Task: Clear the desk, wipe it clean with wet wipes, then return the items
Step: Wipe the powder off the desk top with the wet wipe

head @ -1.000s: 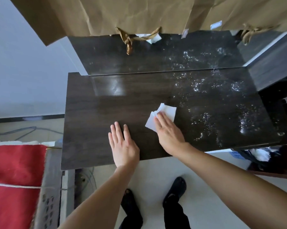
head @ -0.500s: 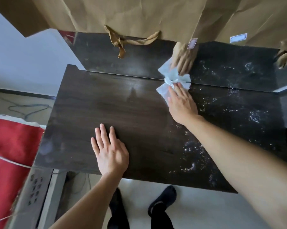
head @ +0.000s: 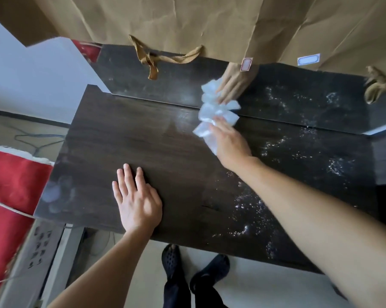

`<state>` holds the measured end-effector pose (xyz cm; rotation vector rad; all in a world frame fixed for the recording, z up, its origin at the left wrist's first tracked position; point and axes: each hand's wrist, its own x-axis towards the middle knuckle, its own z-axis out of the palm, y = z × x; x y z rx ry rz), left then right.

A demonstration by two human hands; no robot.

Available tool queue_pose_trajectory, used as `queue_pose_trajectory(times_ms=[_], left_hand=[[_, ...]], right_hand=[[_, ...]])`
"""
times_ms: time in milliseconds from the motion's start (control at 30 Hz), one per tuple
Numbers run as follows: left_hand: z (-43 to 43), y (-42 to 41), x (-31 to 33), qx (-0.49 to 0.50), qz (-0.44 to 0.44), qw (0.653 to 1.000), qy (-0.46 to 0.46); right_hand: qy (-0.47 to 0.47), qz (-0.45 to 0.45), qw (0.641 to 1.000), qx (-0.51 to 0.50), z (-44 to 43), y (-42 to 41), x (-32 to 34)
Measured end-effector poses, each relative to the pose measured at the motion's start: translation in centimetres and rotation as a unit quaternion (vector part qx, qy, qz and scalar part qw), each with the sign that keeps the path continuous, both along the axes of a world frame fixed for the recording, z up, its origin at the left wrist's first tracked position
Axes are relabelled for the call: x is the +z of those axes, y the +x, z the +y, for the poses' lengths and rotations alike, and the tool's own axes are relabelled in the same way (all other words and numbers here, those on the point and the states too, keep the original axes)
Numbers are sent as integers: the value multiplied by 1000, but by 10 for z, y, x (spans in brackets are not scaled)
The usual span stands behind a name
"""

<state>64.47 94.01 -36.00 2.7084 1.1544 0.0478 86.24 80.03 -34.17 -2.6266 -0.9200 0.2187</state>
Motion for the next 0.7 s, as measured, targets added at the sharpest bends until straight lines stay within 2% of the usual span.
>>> queue_pose_trajectory(times_ms=[100,167,233,300,367,467,533,600,700], left_hand=[[-1,0,1,-1,1,1000,-2],[-1,1,3,1,0,1000,-4],[-1,1,3,1,1,1000,-3],[-1,1,3,-3,1,1000,-2],[-1,1,3,-2,3,1000,-3],[-1,1,4,-1,2,1000,-6],[-1,1,4,-1,-1,1000,-4],[-1,1,4,-2,-8,1000,3],[-2,2,3,-5,-8,1000,4]], right_hand=[[14,-63,991,-121,-88,20,1],[27,-49,974,-221,-129,35,6],[35,-22,961,-272,-126,44,9],[60,-23,967,-246,-99,32,14],[105,4,980,-170,-70,-7,17],[69,33,997,-15,-54,-73,16],[54,34,998,19,-62,-70,17],[54,-2,998,-43,-70,-33,14],[34,-36,978,-202,-75,27,10]])
